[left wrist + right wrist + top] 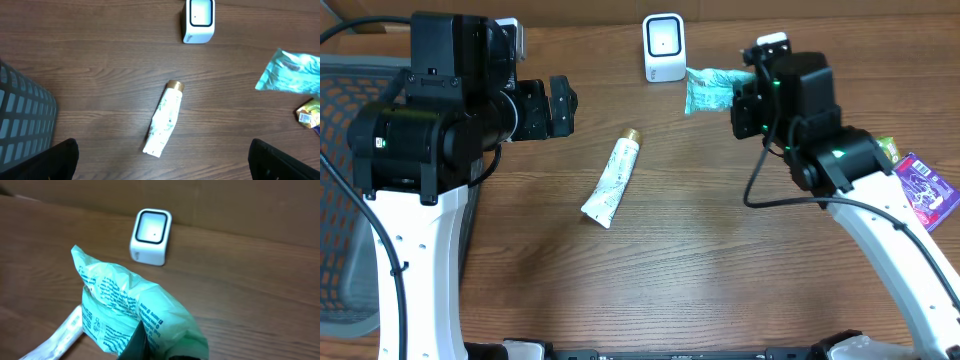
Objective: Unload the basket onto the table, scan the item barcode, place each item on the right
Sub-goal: 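Lift the mint-green wrapper up toward the white scanner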
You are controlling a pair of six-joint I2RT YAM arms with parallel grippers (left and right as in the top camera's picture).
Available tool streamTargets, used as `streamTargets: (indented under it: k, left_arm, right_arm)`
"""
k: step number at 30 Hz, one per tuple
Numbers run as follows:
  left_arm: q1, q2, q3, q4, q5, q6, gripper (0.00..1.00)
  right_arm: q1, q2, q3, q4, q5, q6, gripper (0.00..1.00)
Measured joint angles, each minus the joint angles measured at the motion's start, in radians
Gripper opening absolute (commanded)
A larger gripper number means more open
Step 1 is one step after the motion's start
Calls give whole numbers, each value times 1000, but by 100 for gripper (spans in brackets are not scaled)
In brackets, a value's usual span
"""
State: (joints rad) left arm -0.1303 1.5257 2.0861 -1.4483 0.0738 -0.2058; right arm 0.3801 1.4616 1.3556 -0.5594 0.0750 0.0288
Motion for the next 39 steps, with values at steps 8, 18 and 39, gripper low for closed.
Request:
streamTargets:
  k: [8,18,39]
  left_arm:
    - [0,0,0,0,0,0,100]
    - [0,0,0,0,0,0,100]
    - [0,0,0,1,0,0,100]
  right_arm:
    - [6,230,324,30,209,-106,4]
    - [37,472,382,369,394,-454,4]
    - [104,841,382,1015,492,-1453,4]
